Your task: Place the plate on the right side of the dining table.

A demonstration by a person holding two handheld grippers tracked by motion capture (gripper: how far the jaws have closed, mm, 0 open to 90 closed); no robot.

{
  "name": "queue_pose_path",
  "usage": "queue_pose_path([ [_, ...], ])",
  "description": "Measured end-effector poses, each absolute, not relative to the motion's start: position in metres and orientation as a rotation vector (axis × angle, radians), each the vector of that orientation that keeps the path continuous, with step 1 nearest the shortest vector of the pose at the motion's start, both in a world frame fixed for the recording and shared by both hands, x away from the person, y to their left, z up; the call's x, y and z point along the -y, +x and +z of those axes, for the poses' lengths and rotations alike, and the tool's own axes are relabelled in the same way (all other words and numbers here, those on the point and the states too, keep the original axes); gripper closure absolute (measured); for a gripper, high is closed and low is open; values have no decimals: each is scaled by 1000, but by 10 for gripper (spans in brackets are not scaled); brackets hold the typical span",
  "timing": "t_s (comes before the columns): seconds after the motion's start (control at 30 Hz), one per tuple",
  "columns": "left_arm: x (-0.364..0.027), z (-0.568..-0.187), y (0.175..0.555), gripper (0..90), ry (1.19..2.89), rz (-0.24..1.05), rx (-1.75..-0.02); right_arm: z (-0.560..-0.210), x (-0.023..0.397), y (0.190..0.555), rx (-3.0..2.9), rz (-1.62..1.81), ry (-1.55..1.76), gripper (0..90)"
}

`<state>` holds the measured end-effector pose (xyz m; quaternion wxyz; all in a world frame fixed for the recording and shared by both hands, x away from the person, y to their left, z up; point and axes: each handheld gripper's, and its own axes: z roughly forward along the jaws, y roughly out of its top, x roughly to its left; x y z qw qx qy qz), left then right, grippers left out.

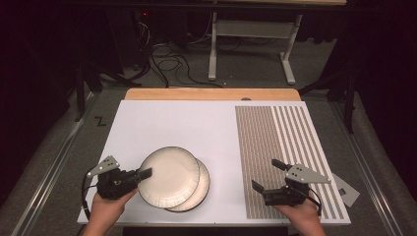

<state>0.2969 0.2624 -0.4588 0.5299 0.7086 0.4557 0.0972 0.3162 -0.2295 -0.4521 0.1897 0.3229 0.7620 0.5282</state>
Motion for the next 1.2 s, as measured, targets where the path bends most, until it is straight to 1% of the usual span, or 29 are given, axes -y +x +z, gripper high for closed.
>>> queue_pose_path([
  [0.17, -262, -459, 297, 798, 1694, 236, -1081, -452, 228, 316, -2140, 1486, 912, 2],
  [0.33, -261, -458, 296, 797, 1698, 243, -1075, -452, 216, 318, -2156, 1460, 898, 5],
  [0.43, -262, -458, 296, 798, 1701, 247, -1069, -452, 204, 321, -2170, 1466, 919, 14],
  [0.87, -262, -458, 297, 797, 1706, 243, -1053, -465, 139, 331, -2329, 1509, 824, 66],
  [1.2, -263, -458, 297, 796, 1706, 242, -1047, -474, 105, 338, -2398, 1538, 813, 124],
])
